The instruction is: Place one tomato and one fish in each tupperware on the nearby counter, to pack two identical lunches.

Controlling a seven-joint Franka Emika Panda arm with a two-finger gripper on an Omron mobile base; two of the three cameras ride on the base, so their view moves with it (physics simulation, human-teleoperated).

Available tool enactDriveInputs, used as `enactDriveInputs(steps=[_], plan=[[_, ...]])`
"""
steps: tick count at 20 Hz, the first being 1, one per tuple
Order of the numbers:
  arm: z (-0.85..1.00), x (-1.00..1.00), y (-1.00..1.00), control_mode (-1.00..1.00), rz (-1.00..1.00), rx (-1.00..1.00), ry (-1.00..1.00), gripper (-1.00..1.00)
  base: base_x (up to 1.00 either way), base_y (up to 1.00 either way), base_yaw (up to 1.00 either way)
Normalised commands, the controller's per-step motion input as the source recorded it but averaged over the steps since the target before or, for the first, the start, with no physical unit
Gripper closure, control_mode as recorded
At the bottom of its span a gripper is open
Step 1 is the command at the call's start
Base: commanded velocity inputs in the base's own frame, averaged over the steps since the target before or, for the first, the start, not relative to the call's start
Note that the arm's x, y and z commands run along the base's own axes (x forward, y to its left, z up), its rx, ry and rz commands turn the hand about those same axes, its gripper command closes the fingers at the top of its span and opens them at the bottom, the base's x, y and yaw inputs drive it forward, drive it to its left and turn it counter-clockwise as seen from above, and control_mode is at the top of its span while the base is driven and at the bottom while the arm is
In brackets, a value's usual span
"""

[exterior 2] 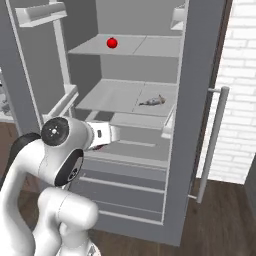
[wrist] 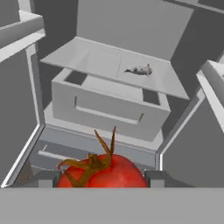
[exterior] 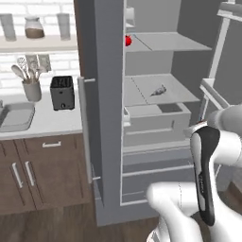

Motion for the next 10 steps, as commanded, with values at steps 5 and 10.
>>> enactDriveInputs(steps=[5,10], plan=[[0.0,0.0,0.0,1.0,0.0,0.0,0.0,1.0,-1.0,0.05,0.38],[0.0,0.0,0.0,1.0,0.0,0.0,0.0,1.0,-0.46,0.47,0.72]])
